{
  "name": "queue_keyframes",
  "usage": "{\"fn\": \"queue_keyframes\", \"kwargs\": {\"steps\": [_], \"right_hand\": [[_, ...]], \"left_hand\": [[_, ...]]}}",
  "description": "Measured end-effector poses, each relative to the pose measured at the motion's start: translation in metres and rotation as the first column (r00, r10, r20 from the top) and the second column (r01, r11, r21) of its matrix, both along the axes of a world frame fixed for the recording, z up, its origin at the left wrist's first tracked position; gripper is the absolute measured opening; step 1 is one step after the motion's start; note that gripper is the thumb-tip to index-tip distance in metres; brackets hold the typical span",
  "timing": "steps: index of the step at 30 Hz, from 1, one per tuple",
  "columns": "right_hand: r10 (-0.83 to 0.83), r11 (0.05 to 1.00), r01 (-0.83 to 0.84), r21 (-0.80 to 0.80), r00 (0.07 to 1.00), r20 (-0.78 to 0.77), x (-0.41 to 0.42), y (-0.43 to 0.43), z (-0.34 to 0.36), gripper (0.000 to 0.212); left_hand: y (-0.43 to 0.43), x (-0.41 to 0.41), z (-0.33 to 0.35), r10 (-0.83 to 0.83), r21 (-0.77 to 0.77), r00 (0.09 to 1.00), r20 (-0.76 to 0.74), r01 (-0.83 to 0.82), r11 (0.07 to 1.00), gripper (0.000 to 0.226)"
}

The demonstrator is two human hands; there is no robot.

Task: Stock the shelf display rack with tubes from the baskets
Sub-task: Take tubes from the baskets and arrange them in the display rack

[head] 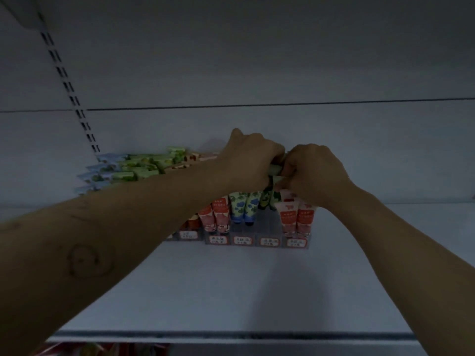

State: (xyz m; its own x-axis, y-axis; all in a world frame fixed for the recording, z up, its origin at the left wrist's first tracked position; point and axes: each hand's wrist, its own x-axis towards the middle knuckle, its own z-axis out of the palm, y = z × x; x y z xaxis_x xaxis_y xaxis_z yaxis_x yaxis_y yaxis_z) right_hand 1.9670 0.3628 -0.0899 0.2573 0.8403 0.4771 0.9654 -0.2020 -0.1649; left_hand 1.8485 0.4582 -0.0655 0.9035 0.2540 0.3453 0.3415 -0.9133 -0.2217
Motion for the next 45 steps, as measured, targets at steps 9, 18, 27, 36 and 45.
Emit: {"fn": "queue_keyframes", "kwargs": {"steps": [9,18,27,36,45], "right_hand": [[0.002,0.999,-0.002,-0.037,1.0,-0.002,0.002,0.002,0.0,0.027],[0.048,0.997,-0.047,-0.068,0.999,0.01,0.002,0.002,0.004,0.026],[0.036,0.997,-0.033,-0.07,0.999,0.037,0.005,0.005,0.001,0.026],[0.038,0.983,-0.029,-0.18,0.998,0.043,-0.002,0.003,0.015,0.024],[0.122,0.956,-0.062,-0.287,0.973,0.195,-0.01,0.001,0.031,0.045]], "left_hand": [[0.003,0.002,0.003,0.045,-0.044,0.999,-0.019,-0.046,0.998,0.017],[-0.008,0.006,0.017,0.111,0.019,0.987,-0.116,-0.109,0.994,0.035],[-0.009,0.005,0.012,0.185,-0.004,0.978,-0.092,-0.186,0.983,0.029],[0.0,0.0,0.009,0.044,-0.179,0.993,-0.108,-0.063,0.982,0.012],[-0.004,0.004,0.008,0.125,-0.335,0.991,-0.055,-0.136,0.932,0.039]]}}
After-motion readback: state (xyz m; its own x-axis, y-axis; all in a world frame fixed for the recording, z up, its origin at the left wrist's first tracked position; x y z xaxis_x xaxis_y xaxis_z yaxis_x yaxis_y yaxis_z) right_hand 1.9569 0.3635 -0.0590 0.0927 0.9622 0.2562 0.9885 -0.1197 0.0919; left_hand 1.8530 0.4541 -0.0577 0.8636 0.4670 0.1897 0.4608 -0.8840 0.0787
